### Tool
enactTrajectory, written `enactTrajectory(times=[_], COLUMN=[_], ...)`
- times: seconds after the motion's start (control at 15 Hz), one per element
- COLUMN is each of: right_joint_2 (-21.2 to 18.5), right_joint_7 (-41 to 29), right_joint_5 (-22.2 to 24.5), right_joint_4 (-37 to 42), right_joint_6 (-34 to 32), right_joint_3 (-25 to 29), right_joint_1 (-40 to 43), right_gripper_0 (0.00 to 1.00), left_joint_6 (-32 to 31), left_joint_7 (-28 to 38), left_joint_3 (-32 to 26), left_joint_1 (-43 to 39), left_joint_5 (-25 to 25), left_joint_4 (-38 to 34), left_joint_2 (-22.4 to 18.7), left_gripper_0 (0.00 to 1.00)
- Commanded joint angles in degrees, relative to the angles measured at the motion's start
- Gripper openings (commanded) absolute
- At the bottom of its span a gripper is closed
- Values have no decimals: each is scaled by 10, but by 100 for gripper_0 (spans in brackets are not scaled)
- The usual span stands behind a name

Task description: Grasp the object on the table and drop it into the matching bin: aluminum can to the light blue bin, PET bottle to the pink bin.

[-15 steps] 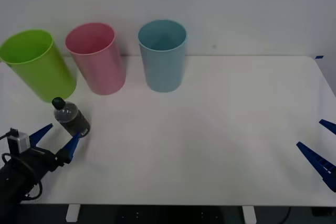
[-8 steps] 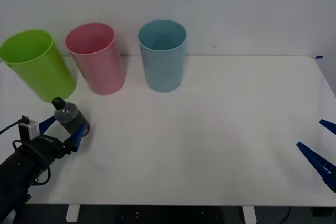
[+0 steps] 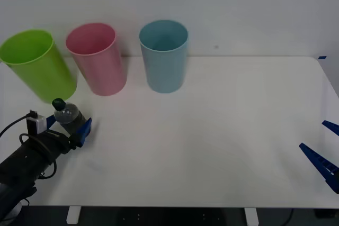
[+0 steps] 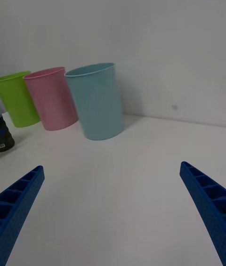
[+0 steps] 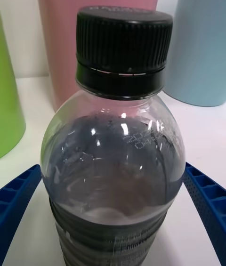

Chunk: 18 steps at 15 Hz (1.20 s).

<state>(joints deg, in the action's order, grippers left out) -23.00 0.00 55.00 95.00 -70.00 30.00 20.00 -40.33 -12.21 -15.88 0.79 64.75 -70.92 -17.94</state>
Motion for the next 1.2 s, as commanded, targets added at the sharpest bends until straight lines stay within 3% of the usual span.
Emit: enactTrajectory(times=[0.07, 0.13, 0.2, 0.27, 0.8, 1.2], right_joint_2=[0, 0, 0, 0, 0, 0], right_joint_7=[0, 0, 0, 0, 0, 0], right_joint_5=[0, 0, 0, 0, 0, 0], right_joint_4=[0, 0, 0, 0, 0, 0], right_joint_6=[0, 0, 0, 0, 0, 0], right_joint_3=[0, 0, 0, 0, 0, 0], right_joint_1=[0, 0, 0, 0, 0, 0], right_gripper_0=[100, 100, 100, 100, 100, 100], left_joint_6=[1, 0, 0, 0, 0, 9], left_joint_7=[0, -2, -4, -5, -5, 28], left_joint_3=[0, 0, 1, 0, -8, -13], left_joint_1=[0, 0, 0, 0, -3, -62], left_joint_5=[-1, -1, -1, -1, -5, -31], left_joint_4=[0, 0, 0, 0, -7, -114], left_joint_2=[0, 0, -1, 0, -1, -1], left_gripper_0=[93, 33, 12, 3, 0, 0])
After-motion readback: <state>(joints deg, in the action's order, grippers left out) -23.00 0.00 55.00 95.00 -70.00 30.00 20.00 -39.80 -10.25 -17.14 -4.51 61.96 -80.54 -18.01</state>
